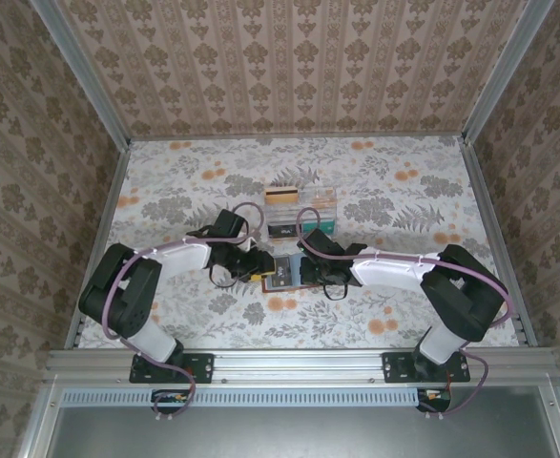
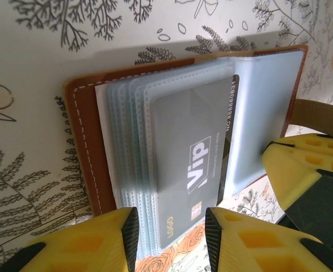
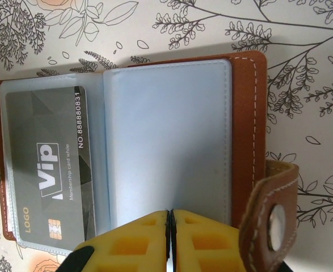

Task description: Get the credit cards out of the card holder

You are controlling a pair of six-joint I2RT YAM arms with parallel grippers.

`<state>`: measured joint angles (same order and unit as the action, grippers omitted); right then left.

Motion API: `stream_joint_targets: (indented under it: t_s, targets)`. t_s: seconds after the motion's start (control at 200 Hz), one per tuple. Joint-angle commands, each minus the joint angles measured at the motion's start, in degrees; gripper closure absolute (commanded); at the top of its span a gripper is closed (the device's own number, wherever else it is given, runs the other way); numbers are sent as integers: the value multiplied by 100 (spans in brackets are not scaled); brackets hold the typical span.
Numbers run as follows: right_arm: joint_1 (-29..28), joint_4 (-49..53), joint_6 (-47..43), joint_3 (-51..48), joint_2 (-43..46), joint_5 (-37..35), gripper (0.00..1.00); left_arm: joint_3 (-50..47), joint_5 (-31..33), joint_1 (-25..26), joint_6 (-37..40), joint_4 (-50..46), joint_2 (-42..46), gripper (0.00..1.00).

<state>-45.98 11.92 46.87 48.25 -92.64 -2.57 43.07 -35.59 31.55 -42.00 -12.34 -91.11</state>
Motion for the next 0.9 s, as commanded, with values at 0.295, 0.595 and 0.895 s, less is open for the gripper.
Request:
stream_joint_targets:
  t_s: [0.295, 0.595, 0.895]
  targets:
    - [-51, 264, -19, 253, 368, -48, 78, 206, 115, 53, 182, -315, 50, 74]
    - [-35, 182, -116, 875, -33, 649, 79, 221, 119, 62, 183, -188, -239, 89]
    - [177, -77, 61, 856, -556, 1212, 80, 312, 226, 71, 278, -388, -508, 92]
